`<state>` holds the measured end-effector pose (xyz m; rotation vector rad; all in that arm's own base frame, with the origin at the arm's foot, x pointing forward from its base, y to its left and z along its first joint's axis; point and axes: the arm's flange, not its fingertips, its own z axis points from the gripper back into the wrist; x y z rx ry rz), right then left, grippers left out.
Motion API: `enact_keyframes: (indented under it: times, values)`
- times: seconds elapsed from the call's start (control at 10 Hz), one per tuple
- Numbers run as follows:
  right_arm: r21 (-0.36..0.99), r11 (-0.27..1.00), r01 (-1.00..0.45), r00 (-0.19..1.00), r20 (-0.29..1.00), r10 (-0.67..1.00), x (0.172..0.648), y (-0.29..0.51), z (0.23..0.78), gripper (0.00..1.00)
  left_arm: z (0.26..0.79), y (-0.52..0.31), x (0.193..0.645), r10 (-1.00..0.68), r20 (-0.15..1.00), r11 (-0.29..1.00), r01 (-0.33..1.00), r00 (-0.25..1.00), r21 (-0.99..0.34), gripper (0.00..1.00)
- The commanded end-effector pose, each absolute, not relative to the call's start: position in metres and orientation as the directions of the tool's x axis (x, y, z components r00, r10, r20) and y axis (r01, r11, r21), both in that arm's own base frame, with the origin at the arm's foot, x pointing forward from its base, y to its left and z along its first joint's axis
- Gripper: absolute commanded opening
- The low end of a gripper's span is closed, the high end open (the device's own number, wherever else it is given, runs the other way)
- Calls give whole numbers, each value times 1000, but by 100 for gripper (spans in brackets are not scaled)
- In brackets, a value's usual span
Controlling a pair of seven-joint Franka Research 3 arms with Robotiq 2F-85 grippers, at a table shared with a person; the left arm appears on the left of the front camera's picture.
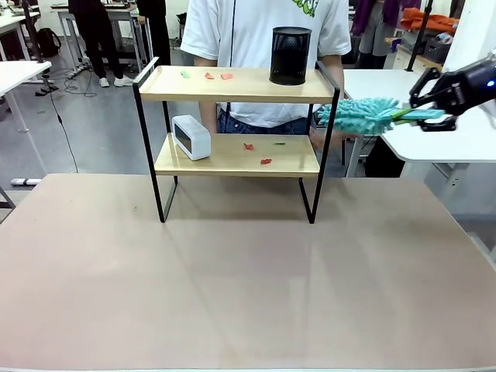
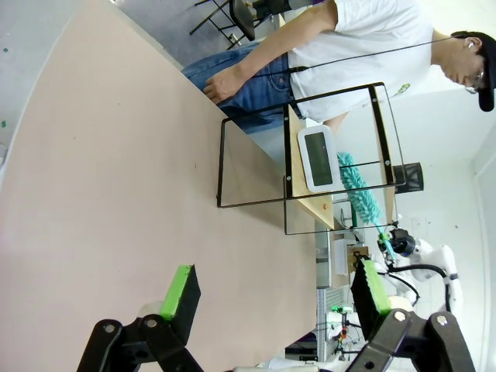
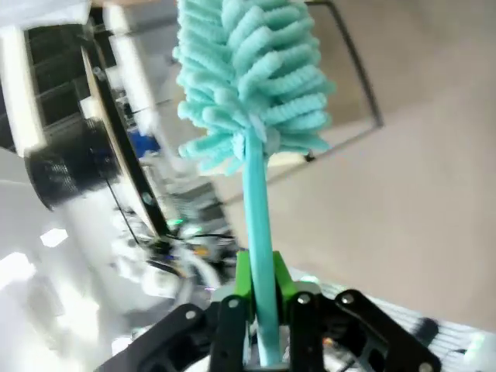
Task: Clean the shelf.
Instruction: Pick up the Duster from the human.
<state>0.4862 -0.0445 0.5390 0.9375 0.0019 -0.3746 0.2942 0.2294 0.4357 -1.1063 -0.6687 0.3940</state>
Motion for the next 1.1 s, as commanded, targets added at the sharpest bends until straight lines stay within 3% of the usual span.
enact_keyframes:
  times: [0.0, 0.2, 0.3, 0.6, 0.8, 0.9, 1.0]
  values:
    - [616, 783, 91, 972, 117, -205, 429, -56, 589, 0, 436, 229, 294, 596, 322, 412, 64, 736, -909, 100]
    - [473, 881, 20, 946, 277, -170, 377, -80, 616, 0, 436, 229, 294, 596, 322, 412, 64, 736, -909, 100]
    - [466, 884, -30, 945, 300, -127, 355, -96, 622, 0, 436, 229, 294, 596, 322, 412, 64, 736, -909, 100]
    - [524, 834, -175, 963, 268, 34, 296, -146, 620, 0, 436, 229, 294, 596, 322, 412, 64, 736, -909, 100]
    - [566, 785, -250, 967, 187, 173, 282, -168, 608, 0, 436, 229, 294, 596, 322, 412, 64, 736, -909, 100]
    - [602, 771, -208, 978, 148, 148, 291, -171, 598, 0, 436, 229, 294, 596, 322, 412, 64, 736, -909, 100]
    - [568, 798, -202, 968, 240, 75, 276, -159, 607, 0, 436, 229, 294, 596, 322, 412, 64, 736, -909, 100]
